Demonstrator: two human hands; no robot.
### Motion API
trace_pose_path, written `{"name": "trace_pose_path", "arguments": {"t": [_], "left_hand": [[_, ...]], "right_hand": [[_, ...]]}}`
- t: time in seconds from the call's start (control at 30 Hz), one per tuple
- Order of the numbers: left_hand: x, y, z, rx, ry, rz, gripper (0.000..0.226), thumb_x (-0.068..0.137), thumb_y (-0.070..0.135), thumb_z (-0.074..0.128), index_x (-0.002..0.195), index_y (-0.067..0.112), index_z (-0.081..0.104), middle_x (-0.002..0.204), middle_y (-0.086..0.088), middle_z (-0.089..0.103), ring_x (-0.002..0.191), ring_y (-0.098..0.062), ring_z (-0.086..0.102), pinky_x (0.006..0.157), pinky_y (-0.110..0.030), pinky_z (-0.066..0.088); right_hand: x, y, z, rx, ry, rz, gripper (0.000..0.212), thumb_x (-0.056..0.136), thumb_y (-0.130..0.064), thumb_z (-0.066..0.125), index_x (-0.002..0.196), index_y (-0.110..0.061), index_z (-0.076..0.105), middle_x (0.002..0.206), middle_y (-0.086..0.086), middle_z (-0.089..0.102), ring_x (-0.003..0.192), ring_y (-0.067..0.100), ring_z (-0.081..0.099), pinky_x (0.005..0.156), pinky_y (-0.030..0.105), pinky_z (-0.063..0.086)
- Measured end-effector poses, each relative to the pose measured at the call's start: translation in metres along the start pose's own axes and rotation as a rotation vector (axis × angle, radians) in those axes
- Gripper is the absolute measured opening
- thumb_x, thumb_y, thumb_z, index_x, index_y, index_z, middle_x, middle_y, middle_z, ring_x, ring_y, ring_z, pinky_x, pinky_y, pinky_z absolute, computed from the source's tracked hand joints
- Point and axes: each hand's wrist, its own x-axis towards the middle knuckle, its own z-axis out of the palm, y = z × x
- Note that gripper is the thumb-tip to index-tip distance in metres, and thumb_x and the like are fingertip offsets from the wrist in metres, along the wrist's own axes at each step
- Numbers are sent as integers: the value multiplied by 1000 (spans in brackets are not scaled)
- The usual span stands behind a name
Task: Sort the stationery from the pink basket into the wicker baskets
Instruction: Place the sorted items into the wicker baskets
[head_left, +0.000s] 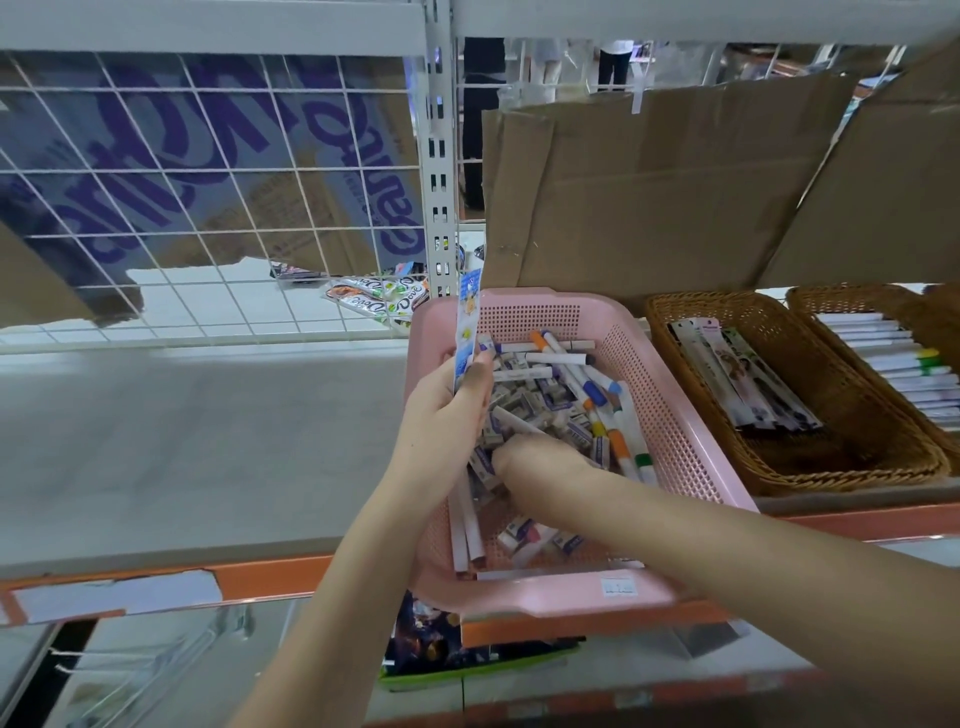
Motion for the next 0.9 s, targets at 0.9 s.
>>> {"name": "trace_pose_path", "arguments": {"t": [0.9], "left_hand": [[3,-4,-3,61,18,-24,47,98,33,43,51,32,40,49,13,27,44,-6,21,47,-26,18]], "right_hand": [[-69,54,-51,818,335,-40,10,86,-20,60,82,-29,58,80,-12,60,70,-1,58,58,14,47]]}}
